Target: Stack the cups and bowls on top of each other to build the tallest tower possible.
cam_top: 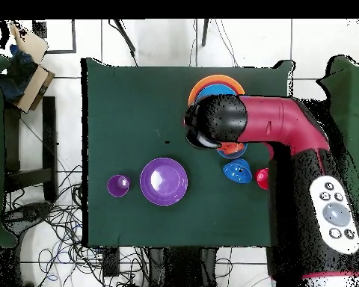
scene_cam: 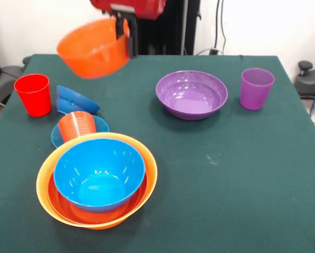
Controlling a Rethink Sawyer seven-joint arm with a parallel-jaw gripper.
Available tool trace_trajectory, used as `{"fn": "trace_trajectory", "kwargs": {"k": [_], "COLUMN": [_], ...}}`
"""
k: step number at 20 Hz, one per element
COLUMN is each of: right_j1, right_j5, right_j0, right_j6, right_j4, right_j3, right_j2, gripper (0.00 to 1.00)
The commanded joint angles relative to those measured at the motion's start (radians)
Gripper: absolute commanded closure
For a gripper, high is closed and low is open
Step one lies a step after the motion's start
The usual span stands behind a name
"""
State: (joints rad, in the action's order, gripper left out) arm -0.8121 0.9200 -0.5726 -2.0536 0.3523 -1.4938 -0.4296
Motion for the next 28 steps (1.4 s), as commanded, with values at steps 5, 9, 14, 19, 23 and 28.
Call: {"fn": "trace_trajectory", "kwargs": {"k": [5,9,14,19,23,28], "right_j1": [0.206,0.270,0.332,0.420,0.452,0.463], "right_j5": [-0.044,0.007,0.068,0.090,0.090,0.085], "right_j0": [0.072,0.105,0.139,0.156,0.184,0.205], "right_j6": [-0.022,-0.011,0.010,0.041,0.007,-0.016], "right_j4": [0.137,0.177,0.202,0.198,0.185,0.155], "right_j3": [0.147,0.267,0.410,0.542,0.585,0.581], "right_j2": [0.090,0.115,0.125,0.112,0.131,0.153], "gripper": [1.00,1.00,1.00,1.00,1.00,1.00]}}
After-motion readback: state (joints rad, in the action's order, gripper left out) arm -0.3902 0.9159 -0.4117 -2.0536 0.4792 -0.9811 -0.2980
